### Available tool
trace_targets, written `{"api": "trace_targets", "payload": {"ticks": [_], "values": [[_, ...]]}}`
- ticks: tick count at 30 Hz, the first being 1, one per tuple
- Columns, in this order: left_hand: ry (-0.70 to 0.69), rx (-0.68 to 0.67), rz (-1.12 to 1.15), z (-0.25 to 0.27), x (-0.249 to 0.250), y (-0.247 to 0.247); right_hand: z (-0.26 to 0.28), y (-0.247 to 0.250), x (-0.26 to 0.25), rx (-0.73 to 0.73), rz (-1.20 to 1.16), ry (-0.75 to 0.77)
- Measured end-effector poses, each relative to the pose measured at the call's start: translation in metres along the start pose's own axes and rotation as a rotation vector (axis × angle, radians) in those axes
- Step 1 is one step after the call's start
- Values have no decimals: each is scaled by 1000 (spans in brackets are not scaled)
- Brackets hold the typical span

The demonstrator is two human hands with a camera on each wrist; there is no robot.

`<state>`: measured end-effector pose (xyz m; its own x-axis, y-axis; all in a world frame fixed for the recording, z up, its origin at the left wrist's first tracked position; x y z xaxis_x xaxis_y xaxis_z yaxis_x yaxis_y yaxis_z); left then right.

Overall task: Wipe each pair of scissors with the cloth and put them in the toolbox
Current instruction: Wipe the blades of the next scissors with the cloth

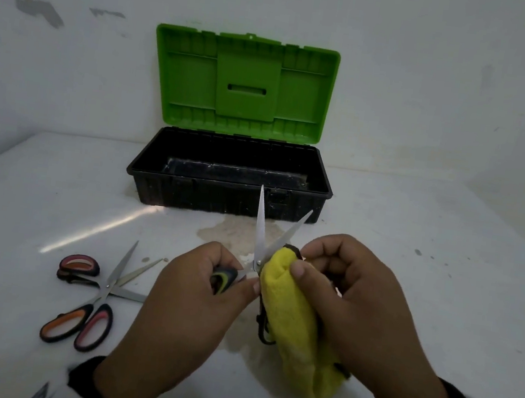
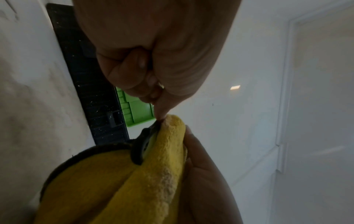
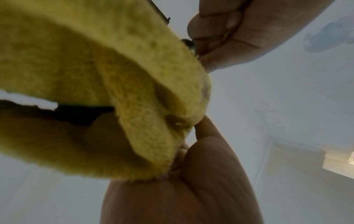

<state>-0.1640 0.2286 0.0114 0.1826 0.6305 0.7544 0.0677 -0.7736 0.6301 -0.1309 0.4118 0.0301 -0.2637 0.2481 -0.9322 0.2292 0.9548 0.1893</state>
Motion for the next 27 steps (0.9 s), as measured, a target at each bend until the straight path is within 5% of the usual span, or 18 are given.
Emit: {"api": "trace_targets", "payload": {"ticks": [19, 27], "values": [[45, -26, 127, -1, -8, 3, 4, -8, 6, 130, -50, -102], [38, -43, 25, 0, -6, 0, 6, -21, 3, 179, 156, -10]]}}
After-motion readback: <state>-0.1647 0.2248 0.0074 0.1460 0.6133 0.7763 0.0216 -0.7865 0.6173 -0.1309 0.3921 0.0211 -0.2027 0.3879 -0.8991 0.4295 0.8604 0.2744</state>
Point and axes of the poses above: each hand's wrist, its own z-axis away from the middle knuckle, its own y-axis out of the back of the hand, x = y × z, the point moved 4 cm from there along -z, towards the middle knuckle, and after that the axes turned 12 degrees about -z, right-handed, at the moved point
